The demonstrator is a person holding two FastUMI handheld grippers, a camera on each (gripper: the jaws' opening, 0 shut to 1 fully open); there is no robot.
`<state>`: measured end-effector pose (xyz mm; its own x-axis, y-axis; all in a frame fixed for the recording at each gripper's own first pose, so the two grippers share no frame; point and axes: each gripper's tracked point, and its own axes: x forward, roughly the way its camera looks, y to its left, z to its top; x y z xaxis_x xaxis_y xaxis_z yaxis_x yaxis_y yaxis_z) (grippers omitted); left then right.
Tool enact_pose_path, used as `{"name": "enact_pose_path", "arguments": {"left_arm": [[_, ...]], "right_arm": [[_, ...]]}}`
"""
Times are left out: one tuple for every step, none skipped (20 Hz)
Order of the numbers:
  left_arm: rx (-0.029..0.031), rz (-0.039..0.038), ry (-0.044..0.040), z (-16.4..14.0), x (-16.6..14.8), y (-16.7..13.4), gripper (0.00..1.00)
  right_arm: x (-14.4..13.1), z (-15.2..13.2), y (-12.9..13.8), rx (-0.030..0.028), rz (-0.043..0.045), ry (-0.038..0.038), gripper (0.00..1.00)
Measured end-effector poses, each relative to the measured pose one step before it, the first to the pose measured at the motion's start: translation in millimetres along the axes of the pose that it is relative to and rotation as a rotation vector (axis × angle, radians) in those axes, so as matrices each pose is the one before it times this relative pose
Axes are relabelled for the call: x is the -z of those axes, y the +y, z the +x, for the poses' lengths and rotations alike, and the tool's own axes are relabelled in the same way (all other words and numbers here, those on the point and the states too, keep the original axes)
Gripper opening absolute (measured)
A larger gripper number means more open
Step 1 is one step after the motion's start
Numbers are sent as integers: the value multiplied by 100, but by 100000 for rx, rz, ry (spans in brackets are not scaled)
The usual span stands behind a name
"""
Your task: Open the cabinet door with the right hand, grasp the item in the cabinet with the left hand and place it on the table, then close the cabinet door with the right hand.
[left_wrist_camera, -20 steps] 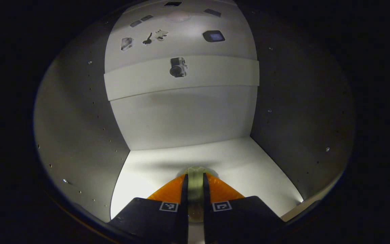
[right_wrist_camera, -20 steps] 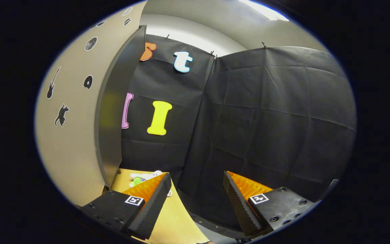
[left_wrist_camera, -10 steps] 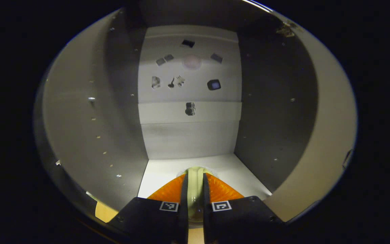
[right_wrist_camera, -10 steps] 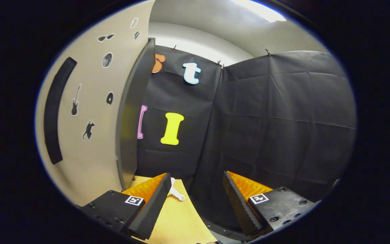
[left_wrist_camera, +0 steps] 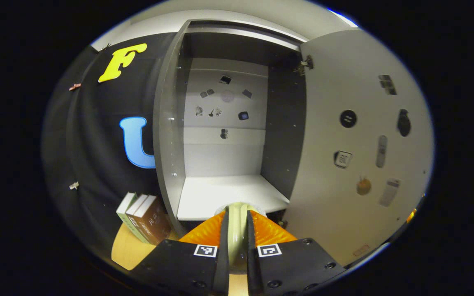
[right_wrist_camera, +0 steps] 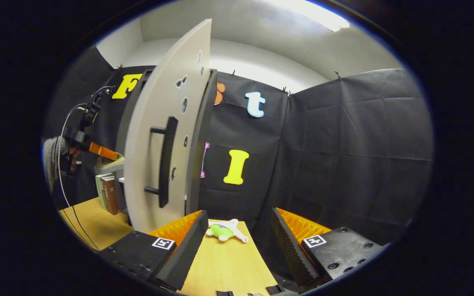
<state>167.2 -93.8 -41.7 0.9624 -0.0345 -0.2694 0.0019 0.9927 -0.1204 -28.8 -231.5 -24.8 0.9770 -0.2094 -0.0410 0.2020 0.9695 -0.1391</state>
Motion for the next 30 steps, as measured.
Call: {"name": "enact_pose_path", "arguments": {"left_arm": [[567, 768, 977, -962, 1287, -284, 21], [-7, 837, 1284, -670, 1348, -351, 21], [402, 233, 1675, -387, 1514, -448, 22], [1309, -408, 1718, -352, 1398, -673, 21], [1071, -808, 823, -306, 1154, -633, 21], [-98, -682, 262, -189, 1057, -369, 21], [-276, -123, 748, 12, 1219, -66, 21], [-770, -477, 1749, 257, 1459, -103, 21], [-311, -743, 1765, 380, 1630, -140, 21], [-662, -1004, 1715, 566, 1493, -67, 22], [-1088, -1313, 627, 640, 1363, 22, 22], [-1207, -1541, -153, 685, 1273, 126, 22], [-842, -1969, -311, 960, 1330, -76, 22], [-918, -2219, 80, 798, 1378, -19, 22], [-822, -1790, -60, 706, 1571, -50, 22], [-947, -923, -310, 738, 1538, -163, 22], [-1565, -477, -102, 579, 1457, -99, 22], [-1643, 17, 584, 568, 1501, -64, 22], [-2095, 132, 240, 583, 1489, -19, 22], [-1945, 280, 275, 452, 1323, -68, 22], [-1311, -362, -28, 489, 1265, -215, 22], [-583, -1102, 93, 445, 1146, -203, 22], [-239, -1635, 862, 329, 1355, -214, 22], [-203, -1412, 1518, 231, 1369, -158, 22], [-421, -723, 1457, 228, 1367, -133, 23], [-1463, 263, 792, 283, 860, 262, 23], [-1280, 716, 681, 103, 901, 226, 23], [-1320, 520, 1373, 282, 817, 250, 24], [-418, -499, 1185, 199, 866, 328, 23], [-260, -1340, 484, 207, 641, 263, 23]], "right_arm": [[-599, -810, 572, -1594, 328, -806, 97], [-210, -716, 507, -1335, 340, -12, 97], [-151, -582, 412, -969, 282, 45, 97], [-370, -295, 440, -1048, 501, -246, 97], [-285, -141, 519, -1163, 878, -774, 97], [-95, 234, 512, -1095, 1203, -576, 94], [-64, 294, 400, -1245, 1165, -124, 97], [181, 313, 535, -1690, 761, -27, 97], [132, 527, 491, -1914, 100, -118, 97], [154, 526, 365, -2178, -314, -27, 97], [225, 541, 451, -2825, -376, 304, 97], [196, 476, 254, -2217, -127, -180, 97], [217, 612, 215, -2359, 419, -235, 97], [479, 607, -11, -2363, 812, -87, 97], [679, 541, -95, -2037, 1180, 485, 97], [644, 383, 25, -2115, 1345, 1014, 97], [769, 265, -55, -2002, 1221, 1383, 97], [705, 390, -234, -1971, 1107, 1537, 97], [344, 269, -112, -1707, 798, 660, 97], [165, 105, -231, -1301, 1011, 2, 98], [310, 66, -278, -1128, 1484, 461, 98], [605, 33, -119, -958, 1142, 1365, 97], [577, -167, -175, -529, 163, 1631, 97], [419, -193, -340, -151, -858, 1046, 97], [522, -157, -323, 81, -1590, 1275, 97], [548, -10, -183, 5, -843, 1401, 97], [559, -27, -199, 52, -263, 1437, 97], [459, 28, -97, 34, 228, 1323, 97], [320, 24, 1, -322, 491, 734, 97], [246, 81, 22, -149, 297, 439, 97]]}}
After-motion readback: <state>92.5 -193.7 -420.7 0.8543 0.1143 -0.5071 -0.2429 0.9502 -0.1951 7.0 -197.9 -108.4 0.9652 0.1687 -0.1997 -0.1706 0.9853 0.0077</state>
